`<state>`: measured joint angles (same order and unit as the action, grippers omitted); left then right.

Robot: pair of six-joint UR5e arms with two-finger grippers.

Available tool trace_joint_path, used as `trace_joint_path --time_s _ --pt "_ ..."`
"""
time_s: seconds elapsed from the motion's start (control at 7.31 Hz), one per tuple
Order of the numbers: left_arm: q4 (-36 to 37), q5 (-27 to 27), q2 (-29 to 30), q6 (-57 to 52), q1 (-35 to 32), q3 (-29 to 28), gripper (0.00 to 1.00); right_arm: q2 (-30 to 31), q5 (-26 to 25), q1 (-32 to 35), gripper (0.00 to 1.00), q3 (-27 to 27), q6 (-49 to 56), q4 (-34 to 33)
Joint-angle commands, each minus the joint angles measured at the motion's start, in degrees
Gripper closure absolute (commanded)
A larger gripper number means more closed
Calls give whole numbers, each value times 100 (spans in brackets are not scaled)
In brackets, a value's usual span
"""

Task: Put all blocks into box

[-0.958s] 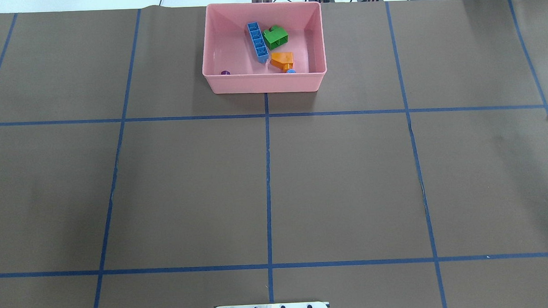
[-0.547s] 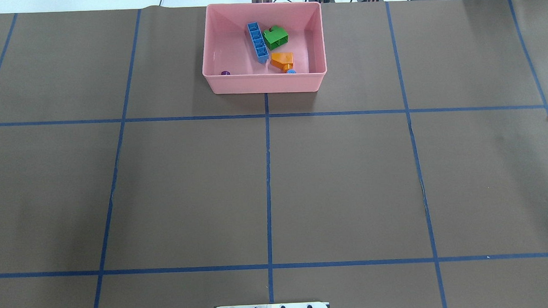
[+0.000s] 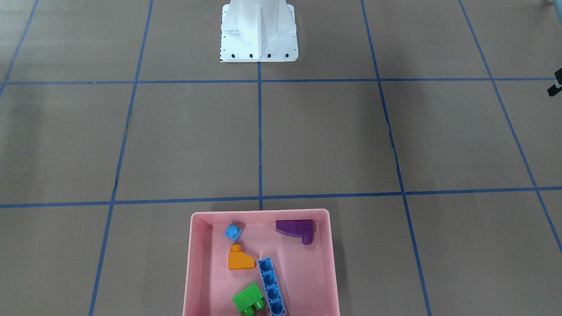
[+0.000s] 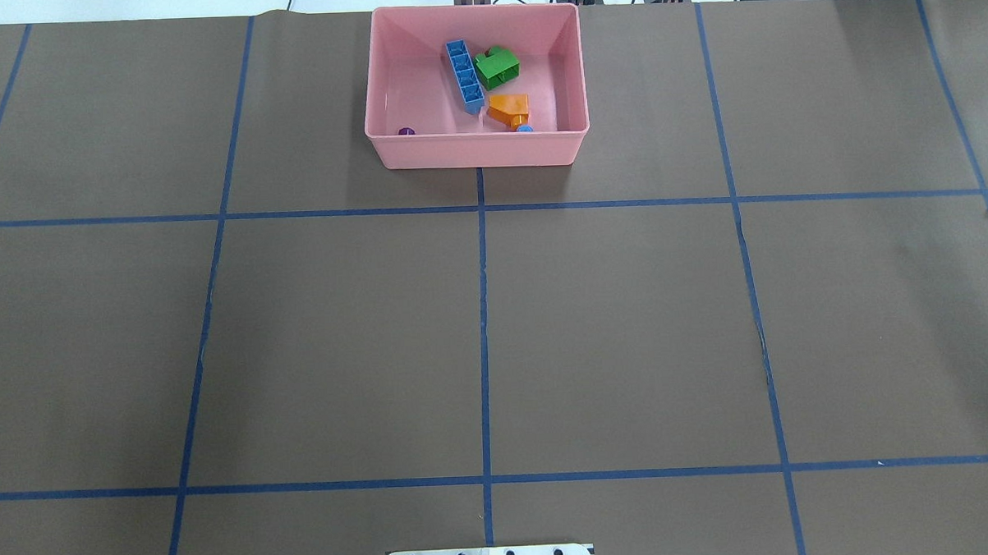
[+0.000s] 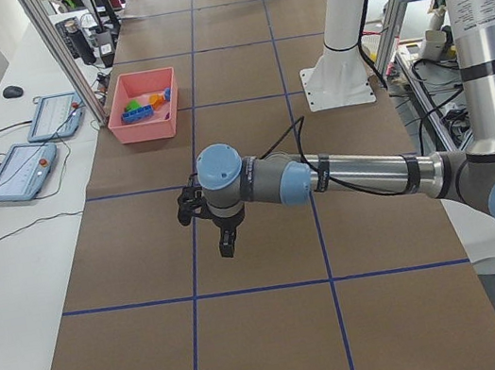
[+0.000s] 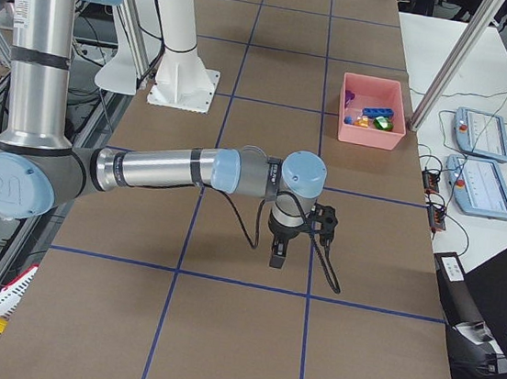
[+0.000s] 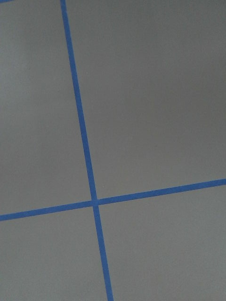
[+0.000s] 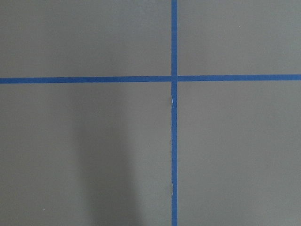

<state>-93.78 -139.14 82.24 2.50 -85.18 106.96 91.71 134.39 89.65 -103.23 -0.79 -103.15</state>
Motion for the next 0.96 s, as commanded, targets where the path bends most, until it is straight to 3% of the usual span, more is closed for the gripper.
trace_joint_path --time_s 0.0,0.14,0.82 --pt "35 314 2 5 27 -17 0 127 139 0 0 -56 9 14" --pt "192 569 -15 -12 36 -96 0 146 175 0 0 -65 9 -12" --pt "475 449 -209 40 -43 -131 0 172 70 0 0 154 9 40"
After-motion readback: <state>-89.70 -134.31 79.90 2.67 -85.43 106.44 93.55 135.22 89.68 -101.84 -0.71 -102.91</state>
